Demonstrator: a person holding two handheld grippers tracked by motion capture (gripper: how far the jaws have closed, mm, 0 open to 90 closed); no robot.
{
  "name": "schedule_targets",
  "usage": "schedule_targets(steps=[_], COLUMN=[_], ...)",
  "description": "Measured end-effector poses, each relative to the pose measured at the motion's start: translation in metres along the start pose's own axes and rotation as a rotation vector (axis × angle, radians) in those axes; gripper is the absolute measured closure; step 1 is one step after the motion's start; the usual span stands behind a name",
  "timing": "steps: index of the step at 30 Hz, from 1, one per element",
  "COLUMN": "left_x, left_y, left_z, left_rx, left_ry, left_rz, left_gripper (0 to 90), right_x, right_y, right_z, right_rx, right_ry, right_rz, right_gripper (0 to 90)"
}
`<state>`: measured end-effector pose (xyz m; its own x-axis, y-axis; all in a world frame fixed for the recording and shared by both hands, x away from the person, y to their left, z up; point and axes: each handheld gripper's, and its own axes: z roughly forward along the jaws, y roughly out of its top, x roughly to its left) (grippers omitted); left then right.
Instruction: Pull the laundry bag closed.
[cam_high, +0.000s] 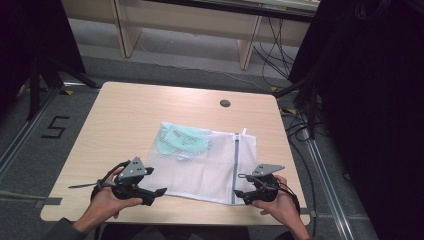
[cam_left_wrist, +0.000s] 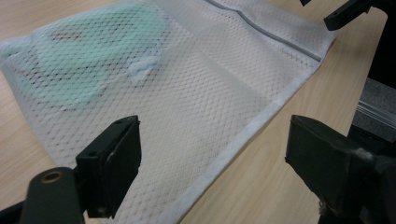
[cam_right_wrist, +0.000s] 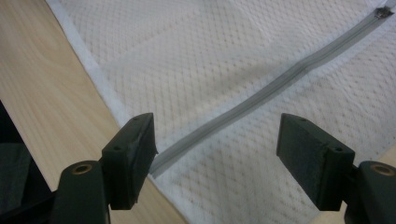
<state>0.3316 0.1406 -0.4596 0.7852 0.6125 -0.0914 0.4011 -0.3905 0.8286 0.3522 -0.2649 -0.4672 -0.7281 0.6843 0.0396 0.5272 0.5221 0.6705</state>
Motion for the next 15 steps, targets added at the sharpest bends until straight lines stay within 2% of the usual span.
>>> schedule_targets(steps=[1, 2, 3, 4, 5, 6, 8, 9, 10, 11, 12, 13, 14, 15], left_x=[-0.001, -0.002, -0.002, -0.003, -0.003, -0.003, -0.005, -0.003, -0.004, -0.005, -0.007, -0.007, -0.006, -0.006], left_y=[0.0, -0.001, -0.002, -0.002, -0.003, -0.003, -0.005, -0.004, -0.004, -0.005, -0.006, -0.005, -0.005, -0.005], left_z=[-0.001, -0.001, -0.001, -0.001, -0.001, -0.001, 0.0, -0.001, 0.0, 0.001, 0.002, 0.002, 0.002, 0.002], left_rx=[0.006, 0.009, 0.009, 0.012, 0.031, 0.033, 0.026, 0.043, 0.053, 0.047, 0.037, 0.043, 0.042, 0.035], left_ry=[0.001, 0.001, 0.001, 0.005, -0.002, 0.005, 0.001, -0.001, 0.002, 0.002, -0.001, 0.005, 0.001, 0.002], left_rz=[-0.006, -0.02, -0.003, -0.003, 0.006, 0.01, -0.003, 0.036, 0.039, 0.018, -0.004, 0.001, 0.006, 0.002], left_gripper=[18.0, 18.1, 18.2, 18.0, 17.5, 17.2, 17.2, 17.2, 17.2, 17.3, 17.6, 17.9, 18.1, 18.1], right_x=[0.0, 0.001, 0.003, 0.002, 0.004, 0.005, 0.008, 0.007, 0.009, 0.01, 0.012, 0.011, 0.011, 0.011], right_y=[-0.001, -0.003, -0.004, -0.006, -0.008, -0.01, -0.013, -0.013, -0.016, -0.016, -0.019, -0.019, -0.019, -0.019], right_z=[-0.001, -0.002, -0.002, -0.004, -0.002, -0.004, -0.005, -0.008, -0.005, -0.009, -0.006, -0.009, -0.01, -0.01], right_rx=[0.012, 0.021, 0.016, 0.039, 0.015, 0.032, 0.046, 0.071, 0.037, 0.087, 0.039, 0.074, 0.095, 0.086], right_ry=[-0.005, -0.003, 0.009, 0.003, -0.008, -0.005, -0.006, -0.001, -0.008, 0.004, -0.015, -0.01, -0.005, -0.004], right_rz=[-0.018, -0.016, 0.004, -0.023, -0.017, -0.026, -0.015, -0.033, -0.023, -0.02, -0.018, -0.029, -0.02, -0.022], right_gripper=[28.9, 28.2, 28.1, 27.7, 27.0, 25.7, 25.2, 24.9, 24.5, 24.5, 24.4, 24.1, 24.0, 24.0])
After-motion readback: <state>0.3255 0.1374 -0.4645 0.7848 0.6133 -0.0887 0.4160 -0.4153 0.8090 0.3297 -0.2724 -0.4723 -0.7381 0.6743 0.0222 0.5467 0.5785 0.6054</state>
